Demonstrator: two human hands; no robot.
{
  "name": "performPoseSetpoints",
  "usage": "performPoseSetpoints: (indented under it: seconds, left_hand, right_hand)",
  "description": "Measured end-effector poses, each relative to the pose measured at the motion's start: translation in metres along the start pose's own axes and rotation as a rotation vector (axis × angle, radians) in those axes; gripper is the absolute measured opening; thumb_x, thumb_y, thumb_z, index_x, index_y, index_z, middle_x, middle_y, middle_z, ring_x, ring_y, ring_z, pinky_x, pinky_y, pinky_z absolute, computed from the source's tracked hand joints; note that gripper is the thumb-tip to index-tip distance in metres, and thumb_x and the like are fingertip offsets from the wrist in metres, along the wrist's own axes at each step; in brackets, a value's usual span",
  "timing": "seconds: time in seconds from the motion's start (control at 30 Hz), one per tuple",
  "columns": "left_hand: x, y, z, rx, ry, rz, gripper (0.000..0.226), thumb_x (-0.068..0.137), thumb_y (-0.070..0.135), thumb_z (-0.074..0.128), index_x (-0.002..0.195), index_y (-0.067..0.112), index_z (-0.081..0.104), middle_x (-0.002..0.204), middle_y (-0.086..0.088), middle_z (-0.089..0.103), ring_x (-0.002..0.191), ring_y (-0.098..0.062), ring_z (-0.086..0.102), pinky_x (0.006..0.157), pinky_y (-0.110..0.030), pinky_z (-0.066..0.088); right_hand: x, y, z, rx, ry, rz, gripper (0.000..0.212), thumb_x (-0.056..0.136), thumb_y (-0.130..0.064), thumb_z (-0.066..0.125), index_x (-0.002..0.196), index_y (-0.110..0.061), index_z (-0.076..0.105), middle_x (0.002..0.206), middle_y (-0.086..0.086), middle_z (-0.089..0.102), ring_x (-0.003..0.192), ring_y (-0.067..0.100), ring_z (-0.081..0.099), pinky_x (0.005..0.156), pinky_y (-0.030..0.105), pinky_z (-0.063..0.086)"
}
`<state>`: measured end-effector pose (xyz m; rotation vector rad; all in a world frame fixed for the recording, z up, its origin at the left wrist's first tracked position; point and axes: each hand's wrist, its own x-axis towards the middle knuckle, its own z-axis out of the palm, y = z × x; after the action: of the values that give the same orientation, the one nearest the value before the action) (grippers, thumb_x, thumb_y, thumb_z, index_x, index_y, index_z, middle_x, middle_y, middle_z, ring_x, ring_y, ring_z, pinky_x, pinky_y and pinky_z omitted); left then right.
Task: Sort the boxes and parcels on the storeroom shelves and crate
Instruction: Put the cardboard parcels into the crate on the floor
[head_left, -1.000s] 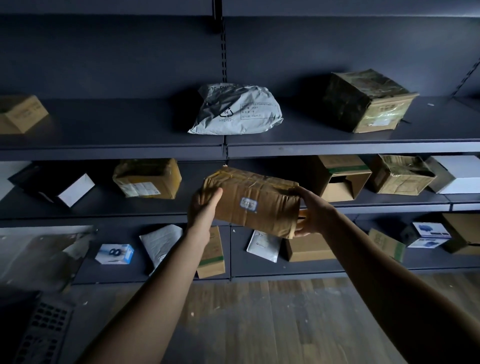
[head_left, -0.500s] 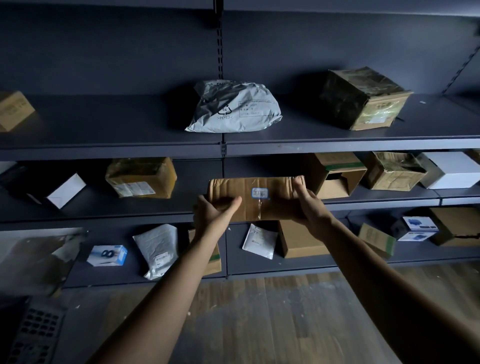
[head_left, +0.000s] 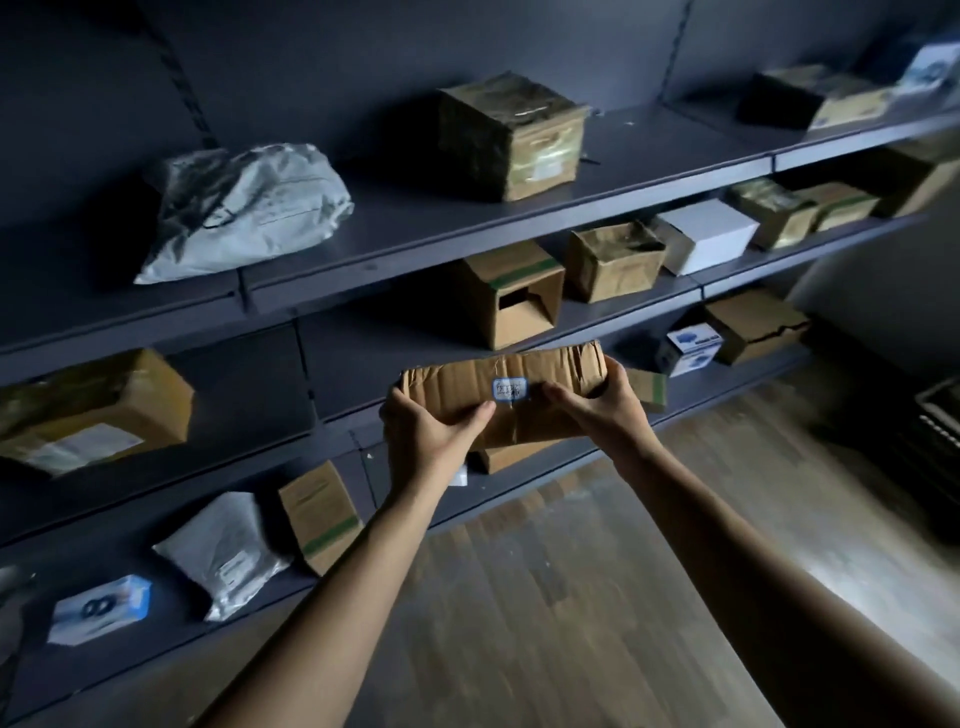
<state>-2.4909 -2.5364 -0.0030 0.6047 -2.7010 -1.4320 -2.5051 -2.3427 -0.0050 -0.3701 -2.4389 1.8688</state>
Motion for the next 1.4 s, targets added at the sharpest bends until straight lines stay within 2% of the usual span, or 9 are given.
performPoseSetpoints:
  seconds: [0.13, 0.3, 0.43, 0.57, 0.8, 0.9, 1.0, 1.17, 1.4]
  left_hand:
    - [-0.029, 0.05, 0.067, 0.043, -0.036, 0.057, 0.125, 0.07, 0.059, 0.075, 0.152, 0.001, 0.001, 0.151, -0.018, 0.026, 0.138, -0.033, 0.031, 0.105, -0.04, 0.036]
    - [-0.064, 0.117, 0.149, 0.067, -0.025, 0.165, 0.123, 0.067, 0.058, 0.078, 0.151, 0.0, 0.008, 0.148, -0.018, 0.03, 0.136, -0.034, 0.033, 0.106, -0.043, 0.036]
    - [-0.087, 0.164, 0.206, 0.077, -0.04, 0.227, 0.12, 0.068, 0.056, 0.078, 0.151, 0.002, 0.01, 0.15, -0.017, 0.03, 0.136, -0.033, 0.033, 0.106, -0.044, 0.035]
    - [-0.103, 0.2, 0.257, 0.097, -0.082, 0.291, 0.122, 0.068, 0.059, 0.076, 0.152, 0.003, 0.008, 0.153, -0.017, 0.027, 0.139, -0.032, 0.029, 0.11, -0.048, 0.034]
    - [-0.108, 0.262, 0.343, 0.121, -0.089, 0.436, 0.114, 0.063, 0.059, 0.079, 0.145, 0.003, 0.024, 0.141, -0.015, 0.041, 0.129, -0.035, 0.039, 0.102, -0.047, 0.04]
    - [-0.101, 0.291, 0.387, 0.119, -0.14, 0.476, 0.113, 0.061, 0.059, 0.08, 0.144, 0.003, 0.027, 0.138, -0.016, 0.043, 0.126, -0.035, 0.042, 0.1, -0.048, 0.042]
    - [-0.092, 0.324, 0.438, 0.095, -0.21, 0.499, 0.11, 0.06, 0.059, 0.081, 0.14, 0.003, 0.032, 0.136, -0.016, 0.045, 0.126, -0.034, 0.043, 0.1, -0.049, 0.043]
    - [-0.072, 0.386, 0.526, 0.086, -0.347, 0.557, 0.119, 0.06, 0.061, 0.08, 0.147, 0.002, 0.025, 0.144, -0.017, 0.041, 0.133, -0.035, 0.038, 0.107, -0.048, 0.037]
    - [-0.063, 0.465, 0.641, 0.056, -0.54, 0.651, 0.113, 0.06, 0.052, 0.085, 0.143, 0.001, 0.028, 0.143, -0.017, 0.042, 0.134, -0.033, 0.038, 0.108, -0.046, 0.036]
  right_hand:
    - [0.012, 0.024, -0.081, -0.025, 0.127, -0.03, 0.077, 0.072, -0.035, 0.084, 0.135, -0.016, 0.043, 0.118, -0.002, 0.058, 0.106, 0.012, 0.058, 0.082, 0.025, 0.051]
    - [0.026, 0.05, -0.187, -0.001, 0.192, -0.046, 0.085, 0.069, -0.035, 0.085, 0.138, -0.015, 0.04, 0.12, -0.002, 0.058, 0.103, 0.008, 0.058, 0.071, 0.008, 0.047]
    - [0.037, 0.063, -0.257, 0.013, 0.283, -0.046, 0.074, 0.071, -0.03, 0.086, 0.13, -0.02, 0.043, 0.102, -0.016, 0.057, 0.086, -0.01, 0.055, 0.068, 0.001, 0.043]
    - [0.045, 0.078, -0.315, -0.003, 0.366, -0.026, 0.08, 0.069, -0.037, 0.085, 0.135, -0.02, 0.042, 0.113, -0.009, 0.058, 0.102, 0.006, 0.056, 0.087, 0.022, 0.047]
    - [0.074, 0.104, -0.4, -0.012, 0.548, 0.046, 0.072, 0.073, -0.038, 0.082, 0.131, -0.019, 0.044, 0.105, -0.012, 0.058, 0.097, 0.005, 0.056, 0.085, 0.022, 0.045]
    - [0.096, 0.116, -0.439, -0.009, 0.609, 0.062, 0.07, 0.073, -0.037, 0.083, 0.129, -0.019, 0.046, 0.1, -0.015, 0.059, 0.094, 0.004, 0.059, 0.083, 0.02, 0.047]
    - [0.123, 0.127, -0.482, -0.017, 0.663, 0.09, 0.07, 0.073, -0.037, 0.083, 0.129, -0.019, 0.046, 0.099, -0.017, 0.059, 0.087, -0.007, 0.057, 0.076, 0.009, 0.045]
    - [0.173, 0.138, -0.554, -0.043, 0.787, 0.142, 0.073, 0.071, -0.039, 0.084, 0.13, -0.016, 0.047, 0.107, -0.007, 0.064, 0.096, 0.006, 0.062, 0.089, 0.025, 0.051]
    - [0.223, 0.168, -0.644, -0.05, 0.951, 0.227, 0.07, 0.07, -0.042, 0.084, 0.125, -0.017, 0.049, 0.105, -0.006, 0.066, 0.095, 0.006, 0.064, 0.087, 0.024, 0.051]
